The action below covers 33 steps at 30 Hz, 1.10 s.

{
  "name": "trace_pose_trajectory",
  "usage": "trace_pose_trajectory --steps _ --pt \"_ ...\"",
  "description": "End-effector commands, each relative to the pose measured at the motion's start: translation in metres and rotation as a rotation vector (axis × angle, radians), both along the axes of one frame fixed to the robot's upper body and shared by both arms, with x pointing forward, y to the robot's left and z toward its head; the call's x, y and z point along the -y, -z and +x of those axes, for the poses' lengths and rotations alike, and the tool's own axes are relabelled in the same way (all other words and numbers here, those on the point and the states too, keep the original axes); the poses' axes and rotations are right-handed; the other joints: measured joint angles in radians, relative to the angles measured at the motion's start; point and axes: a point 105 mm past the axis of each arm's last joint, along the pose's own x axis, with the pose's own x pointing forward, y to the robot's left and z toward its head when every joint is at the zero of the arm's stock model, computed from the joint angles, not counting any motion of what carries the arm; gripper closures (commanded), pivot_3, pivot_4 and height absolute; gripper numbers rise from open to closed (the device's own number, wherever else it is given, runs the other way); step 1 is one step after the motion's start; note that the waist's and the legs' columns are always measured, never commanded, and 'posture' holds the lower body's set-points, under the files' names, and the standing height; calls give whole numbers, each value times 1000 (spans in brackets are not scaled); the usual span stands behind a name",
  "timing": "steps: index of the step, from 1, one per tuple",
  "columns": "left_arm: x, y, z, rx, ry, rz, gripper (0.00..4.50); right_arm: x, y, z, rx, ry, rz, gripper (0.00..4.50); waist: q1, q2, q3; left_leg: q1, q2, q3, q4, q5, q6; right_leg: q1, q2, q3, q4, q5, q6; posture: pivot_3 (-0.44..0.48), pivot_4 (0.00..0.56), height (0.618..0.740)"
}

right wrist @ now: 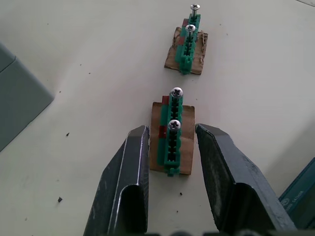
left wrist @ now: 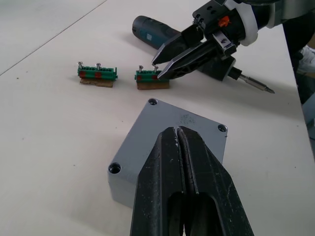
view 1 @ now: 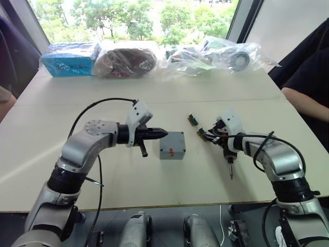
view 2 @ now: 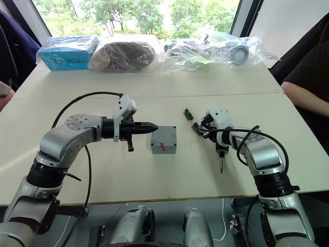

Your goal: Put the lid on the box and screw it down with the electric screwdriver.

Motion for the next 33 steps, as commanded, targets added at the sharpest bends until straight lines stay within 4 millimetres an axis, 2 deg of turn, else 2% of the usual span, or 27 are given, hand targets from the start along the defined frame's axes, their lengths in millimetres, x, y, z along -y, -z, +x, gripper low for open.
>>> trace_pose_trajectory --steps 1,4,6,15,26,30,33 --pt "3 -11 -3 45 16 -17 4500 -1 -16 6 67 4 8 2983 0 0 0 0 0 0 0 0 0 0 0 0 0 0 0 0 150 740" --pt "2 -10 -3 45 14 -15 4500 -2 -16 7 68 4 21 3735 0 0 0 0 0 0 0 0 0 0 0 0 0 0 0 0 150 740" --pt "2 -9 -3 44 13 -14 4500 -3 -16 8 68 3 26 4468 -1 0 0 0 0 0 0 0 0 0 0 0 0 0 0 0 150 740" --pt "2 -9 -3 43 12 -14 4500 -6 -18 4 65 -10 39 4468 0 0 0 0 0 0 0 0 0 0 0 0 0 0 0 0 150 740" --pt "0 -8 -1 36 8 -17 4500 -5 -44 0 157 15 84 4468 0 0 0 0 0 0 0 0 0 0 0 0 0 0 0 0 150 740" --pt "-10 -8 3 31 -12 -11 4500 -16 -61 -5 243 -23 140 4468 0 0 0 0 0 0 0 0 0 0 0 0 0 0 0 0 150 740" --pt "-25 -6 1 15 -22 24 4500 -43 -73 -23 299 -163 219 4468 -2 0 0 0 0 0 0 0 0 0 0 0 0 0 0 0 150 740"
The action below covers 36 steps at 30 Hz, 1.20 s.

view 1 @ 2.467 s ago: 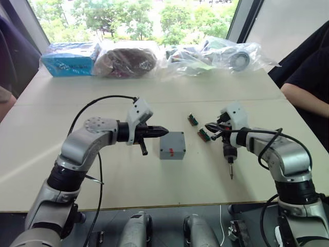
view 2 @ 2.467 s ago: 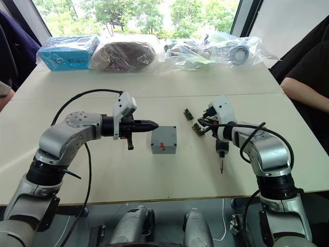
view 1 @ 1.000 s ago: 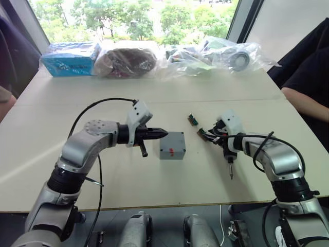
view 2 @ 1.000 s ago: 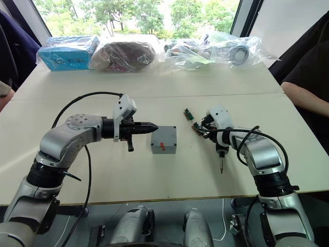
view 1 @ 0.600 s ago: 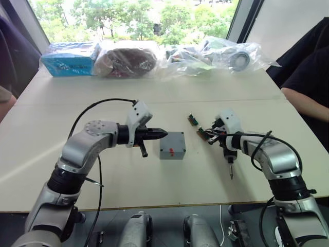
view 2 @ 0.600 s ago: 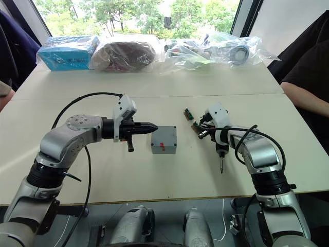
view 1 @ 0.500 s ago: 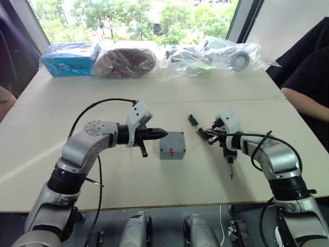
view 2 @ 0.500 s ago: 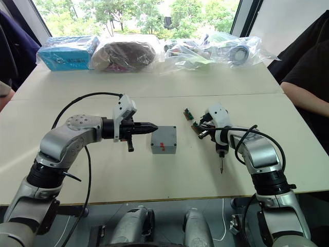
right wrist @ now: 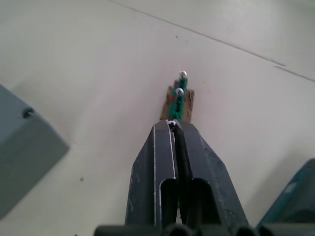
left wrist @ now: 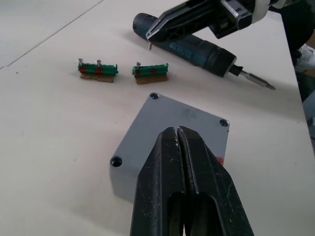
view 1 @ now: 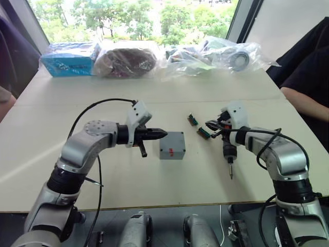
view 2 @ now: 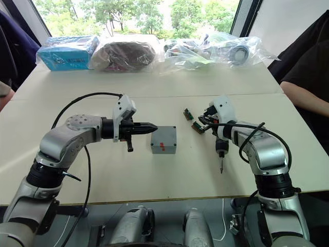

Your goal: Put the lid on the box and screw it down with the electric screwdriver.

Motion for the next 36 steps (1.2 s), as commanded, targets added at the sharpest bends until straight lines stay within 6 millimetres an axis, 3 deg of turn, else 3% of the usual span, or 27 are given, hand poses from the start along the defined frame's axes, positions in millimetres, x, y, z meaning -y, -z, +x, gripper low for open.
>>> trace_pose_trajectory --steps 1,5,10,18,36 --pt "-20 -9 -3 23 -4 15 4500 -29 -24 -24 120 -171 73 4468 -3 0 0 0 0 0 0 0 0 0 0 0 0 0 0 0 150 740" --pt "-32 -8 -10 0 -1 45 4500 -46 -16 -37 124 -245 91 4468 -5 0 0 0 0 0 0 0 0 0 0 0 0 0 0 0 150 740" --pt "-35 -7 -13 -9 -10 59 4500 -56 -1 -36 112 -263 71 4468 1 0 0 0 0 0 0 0 0 0 -1 0 0 -1 -1 0 150 740" --pt "-31 -9 -13 0 -21 50 4500 -53 6 -25 124 -228 53 4468 1 0 0 0 0 0 0 0 0 0 -1 0 0 -1 -1 0 150 740" --pt "-24 -9 -11 7 -16 41 4500 -52 16 -25 97 -229 33 4468 1 0 0 0 0 0 0 0 0 0 0 0 0 -1 -1 0 150 740"
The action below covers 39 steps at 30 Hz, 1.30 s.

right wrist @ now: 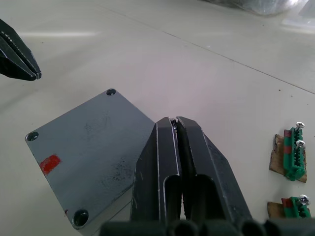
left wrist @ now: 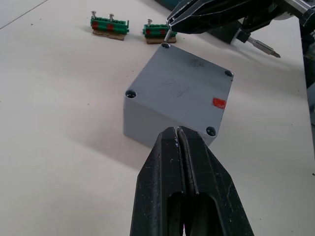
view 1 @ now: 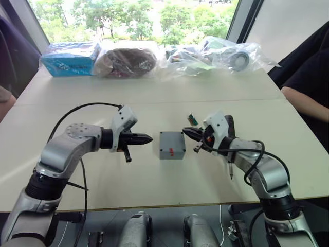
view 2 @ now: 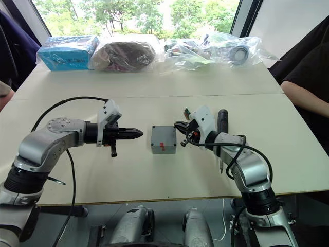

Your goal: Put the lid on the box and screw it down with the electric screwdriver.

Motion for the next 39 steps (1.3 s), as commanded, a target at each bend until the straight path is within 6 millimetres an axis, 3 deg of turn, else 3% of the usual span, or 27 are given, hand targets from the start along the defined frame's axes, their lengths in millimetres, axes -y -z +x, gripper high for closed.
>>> trace_pose_trajectory --steps 1,19,22,28,32,38,39 --pt "5 -15 -1 60 20 -14 4500 0 -6 1 31 -5 1 4468 0 0 0 0 0 0 0 0 0 0 0 0 0 0 0 0 150 740" --pt "6 -14 0 71 16 -12 4500 -1 1 5 14 -8 -16 4468 0 0 0 0 0 0 0 0 0 0 0 0 0 0 0 0 150 740" --pt "6 -15 0 71 16 -14 4500 0 0 7 17 -1 -15 3787 0 0 0 0 0 0 0 0 0 0 0 0 0 0 0 0 150 740" --pt "8 -14 0 66 22 -19 4500 7 -10 11 59 36 -4 1498 0 0 0 0 0 0 0 0 0 0 0 0 0 0 0 0 150 740" --pt "11 -18 0 65 29 -57 4500 17 -29 11 123 85 44 1498 1 0 0 0 0 0 0 0 0 0 0 0 0 0 0 0 150 740" --pt "30 -44 1 114 114 -137 4500 50 -74 11 115 197 115 1498 1 0 0 0 0 0 0 0 0 0 0 0 0 0 0 0 150 740" --pt "33 -46 0 124 143 -129 4500 57 -80 10 97 215 106 989 2 1 1 0 0 0 0 0 0 0 0 0 0 0 0 0 150 740"
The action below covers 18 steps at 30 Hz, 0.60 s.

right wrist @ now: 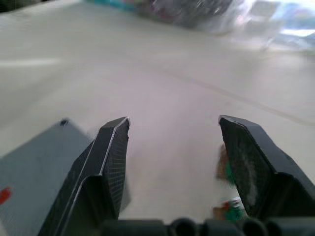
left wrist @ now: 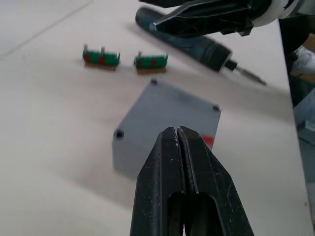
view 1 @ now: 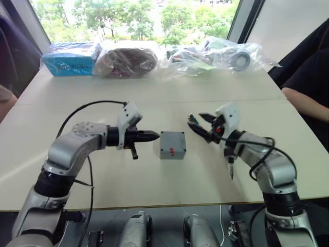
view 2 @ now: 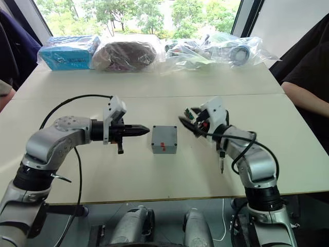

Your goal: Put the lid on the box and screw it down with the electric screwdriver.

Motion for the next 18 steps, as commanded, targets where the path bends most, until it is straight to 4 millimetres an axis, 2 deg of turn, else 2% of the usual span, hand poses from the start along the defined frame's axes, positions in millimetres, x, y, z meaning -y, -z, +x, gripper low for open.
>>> trace_pose_trajectory --steps 1,3,7,11,14,18 --pt "10 -20 -5 80 92 -11 4500 27 -39 -6 -3 61 13 772 1 2 1 0 0 0 0 0 0 0 0 0 0 0 0 0 150 740" --pt "16 -20 -8 97 139 0 4500 42 -45 -6 -101 109 44 70 1 2 1 0 0 0 0 0 0 0 0 0 0 0 0 0 150 740" --pt "28 -18 -15 129 231 34 4500 69 -19 -24 -492 154 -141 27 1 3 2 0 0 1 0 0 0 -1 -1 0 0 0 -1 0 150 740" --pt "31 -9 -20 167 283 105 4500 95 -6 -31 -695 200 -244 27 -1 4 3 0 -1 1 -1 0 1 -1 -2 0 -1 0 -1 0 150 740" --pt "28 -5 -23 180 295 137 4500 99 -1 -29 -837 155 -152 27 -10 4 3 -1 0 2 -1 0 1 -2 -2 1 -2 0 -1 0 150 740" --pt "25 -3 -23 189 273 144 4500 98 4 -17 -900 182 -148 27 -18 5 3 -4 0 2 -1 -1 1 -5 -2 1 -2 0 -1 0 150 740"
